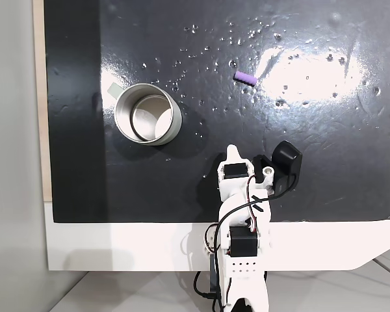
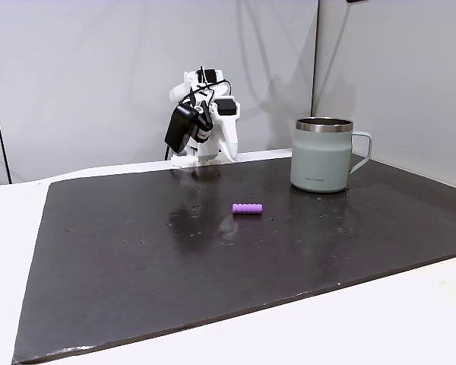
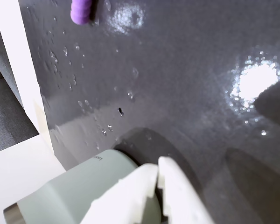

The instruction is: Grasp a pengrip and put it in the cup.

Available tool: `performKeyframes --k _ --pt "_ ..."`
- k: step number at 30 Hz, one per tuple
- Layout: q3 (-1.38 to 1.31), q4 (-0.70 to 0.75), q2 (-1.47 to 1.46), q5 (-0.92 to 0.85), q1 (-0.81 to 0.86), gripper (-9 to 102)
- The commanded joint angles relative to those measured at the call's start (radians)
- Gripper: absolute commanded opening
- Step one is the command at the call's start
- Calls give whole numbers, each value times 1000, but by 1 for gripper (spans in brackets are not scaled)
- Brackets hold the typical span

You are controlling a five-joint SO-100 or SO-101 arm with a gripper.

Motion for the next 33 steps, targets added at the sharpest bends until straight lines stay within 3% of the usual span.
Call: performKeyframes --k 1,21,33 --pt "-2 -31 12 5 -2 0" --pt "-77 -41 -11 12 9 0" --pt "-437 -270 -781 83 137 0"
